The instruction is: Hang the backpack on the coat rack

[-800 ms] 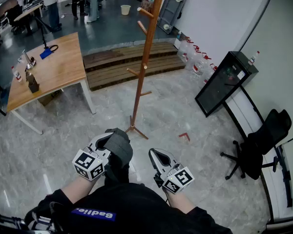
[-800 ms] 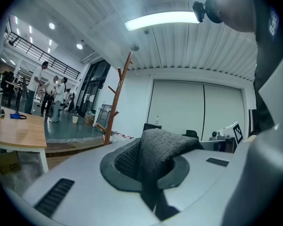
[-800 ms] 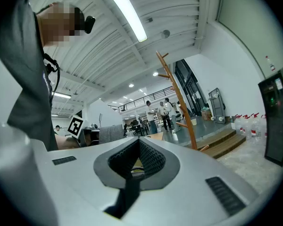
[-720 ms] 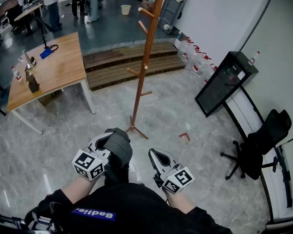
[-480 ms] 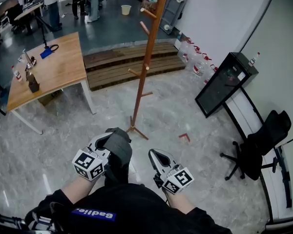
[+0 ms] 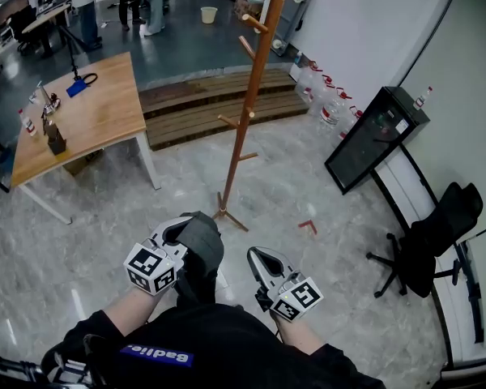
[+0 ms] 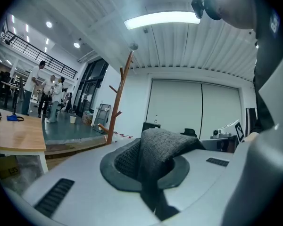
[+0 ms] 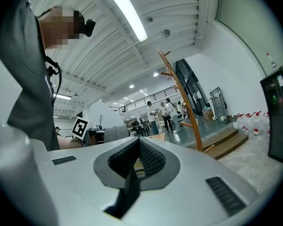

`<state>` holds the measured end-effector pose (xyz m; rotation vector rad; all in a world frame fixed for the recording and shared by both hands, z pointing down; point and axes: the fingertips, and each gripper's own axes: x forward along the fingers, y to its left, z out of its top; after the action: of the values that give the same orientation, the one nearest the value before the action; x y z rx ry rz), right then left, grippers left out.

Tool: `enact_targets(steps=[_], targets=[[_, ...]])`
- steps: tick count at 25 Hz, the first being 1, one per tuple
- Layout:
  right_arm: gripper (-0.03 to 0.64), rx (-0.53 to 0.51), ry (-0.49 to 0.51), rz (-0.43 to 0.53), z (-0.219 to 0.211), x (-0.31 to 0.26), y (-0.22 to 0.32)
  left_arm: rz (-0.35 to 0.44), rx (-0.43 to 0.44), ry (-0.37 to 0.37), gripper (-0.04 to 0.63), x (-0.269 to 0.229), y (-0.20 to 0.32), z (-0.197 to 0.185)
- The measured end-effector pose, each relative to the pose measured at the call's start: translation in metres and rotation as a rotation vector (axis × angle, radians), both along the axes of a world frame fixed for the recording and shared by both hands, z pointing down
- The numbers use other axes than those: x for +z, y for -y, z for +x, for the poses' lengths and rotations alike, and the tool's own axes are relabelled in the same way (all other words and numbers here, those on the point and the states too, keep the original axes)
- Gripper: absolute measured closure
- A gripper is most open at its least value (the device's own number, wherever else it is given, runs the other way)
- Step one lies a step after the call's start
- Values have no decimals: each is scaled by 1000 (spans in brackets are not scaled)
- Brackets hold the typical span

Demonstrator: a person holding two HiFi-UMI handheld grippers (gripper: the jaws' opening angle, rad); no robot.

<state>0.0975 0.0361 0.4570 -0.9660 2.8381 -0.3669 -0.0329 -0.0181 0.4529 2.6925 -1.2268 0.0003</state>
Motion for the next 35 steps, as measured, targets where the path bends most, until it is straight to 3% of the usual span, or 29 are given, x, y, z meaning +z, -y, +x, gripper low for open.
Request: enact_targets(steps=[10,16,25,35], targets=[[611,115,2,-4,-29,0,25,38,129,25,565,-15,33,-18],[611,140,-1,-14,-35,5,44,46,154,53,565,-20,71,-27],[611,25,9,-15,-20,10,107,50,47,86,565,-28,158,-33],[611,-65,-5,-72,10,33,172,52,13,207,565,-27,257,-28]])
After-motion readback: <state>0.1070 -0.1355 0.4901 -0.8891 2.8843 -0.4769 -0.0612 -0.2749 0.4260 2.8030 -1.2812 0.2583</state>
